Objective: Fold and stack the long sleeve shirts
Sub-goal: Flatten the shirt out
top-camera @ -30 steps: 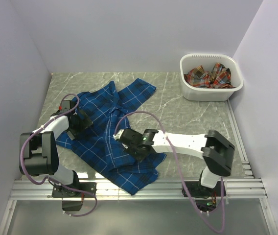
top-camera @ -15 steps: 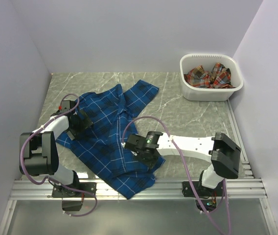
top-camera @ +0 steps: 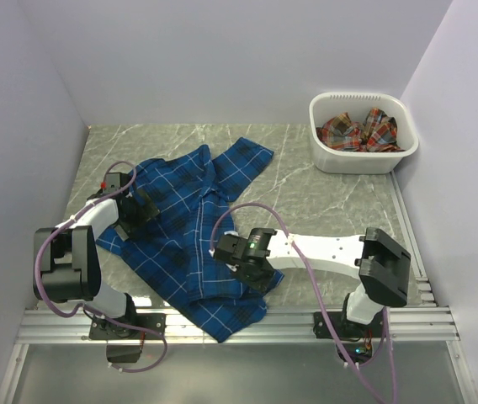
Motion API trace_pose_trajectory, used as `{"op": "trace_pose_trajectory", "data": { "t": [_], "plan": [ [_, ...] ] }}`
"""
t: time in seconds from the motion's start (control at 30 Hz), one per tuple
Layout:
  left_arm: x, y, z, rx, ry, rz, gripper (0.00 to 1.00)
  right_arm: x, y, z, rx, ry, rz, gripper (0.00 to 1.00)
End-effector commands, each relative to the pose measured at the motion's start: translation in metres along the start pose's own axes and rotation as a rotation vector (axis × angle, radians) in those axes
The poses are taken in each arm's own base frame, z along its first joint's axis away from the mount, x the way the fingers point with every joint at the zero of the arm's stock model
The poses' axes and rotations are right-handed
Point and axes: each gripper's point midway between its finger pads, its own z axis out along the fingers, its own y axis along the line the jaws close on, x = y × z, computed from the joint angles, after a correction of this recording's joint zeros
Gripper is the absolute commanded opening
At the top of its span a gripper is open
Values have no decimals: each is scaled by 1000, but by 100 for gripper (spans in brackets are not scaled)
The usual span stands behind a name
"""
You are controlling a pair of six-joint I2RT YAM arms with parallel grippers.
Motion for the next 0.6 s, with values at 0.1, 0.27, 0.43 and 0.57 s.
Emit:
{"op": "trace_pose_trajectory", "data": {
  "t": [0.1,0.27,0.43,0.57],
  "plan": [
    [3,14,5,-51,10,17,98,-57,17,-28,-59,-270,45,42],
    [1,9,2,-23,-1,12,98,-99,15,-77,-27,-468,124,57],
    [-4,1,-5,15,-29,11,99,-137,31,-94,-61,-481,224,74],
    [-13,-3,-17,45,-81,3,99,-153,32,-87,11,-417,304,79]
  ]
}}
